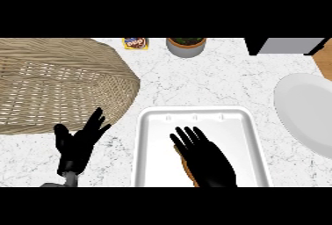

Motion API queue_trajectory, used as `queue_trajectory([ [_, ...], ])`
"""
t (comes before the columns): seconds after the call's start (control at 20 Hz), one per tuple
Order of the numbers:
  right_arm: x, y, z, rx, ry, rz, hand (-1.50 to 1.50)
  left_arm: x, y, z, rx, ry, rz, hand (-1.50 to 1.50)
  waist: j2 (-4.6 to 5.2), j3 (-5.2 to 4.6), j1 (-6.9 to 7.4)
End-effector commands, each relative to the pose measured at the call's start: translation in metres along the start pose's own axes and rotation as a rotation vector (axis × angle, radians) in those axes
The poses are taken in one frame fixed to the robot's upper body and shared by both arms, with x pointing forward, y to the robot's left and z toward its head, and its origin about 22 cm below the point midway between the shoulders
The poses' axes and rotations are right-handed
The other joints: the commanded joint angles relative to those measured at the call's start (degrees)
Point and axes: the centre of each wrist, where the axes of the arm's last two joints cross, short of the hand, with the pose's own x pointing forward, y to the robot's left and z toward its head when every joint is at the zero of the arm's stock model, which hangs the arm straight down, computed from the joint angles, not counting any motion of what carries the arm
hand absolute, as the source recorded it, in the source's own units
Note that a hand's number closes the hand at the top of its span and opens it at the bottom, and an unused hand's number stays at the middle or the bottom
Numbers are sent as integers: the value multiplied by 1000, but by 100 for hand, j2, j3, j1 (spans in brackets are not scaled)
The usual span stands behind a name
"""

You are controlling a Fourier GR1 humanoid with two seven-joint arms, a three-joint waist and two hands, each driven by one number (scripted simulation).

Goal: Pick the croissant from the tray and place it in the plate

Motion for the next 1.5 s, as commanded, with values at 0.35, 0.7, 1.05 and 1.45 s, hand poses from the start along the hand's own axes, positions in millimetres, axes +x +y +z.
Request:
queue_trajectory([
  [0.35, -5, 35, -16, 64, 9, 41, -150, -27, -7, -5, 22, 26, 8, 0, 19, -15, -11],
  [0.7, -14, 43, -34, 114, -35, 157, 150, -8, 9, -3, 7, 15, -1, 0, 18, -14, 0],
  [1.05, -8, 42, -26, 53, -49, 208, 150, -37, -6, 5, 1, 15, 8, 0, 15, -16, -13],
  [1.45, -81, -12, -65, -260, 707, -208, 150, -10, 2, 7, 40, 20, 13, 0, 72, -4, -277],
])
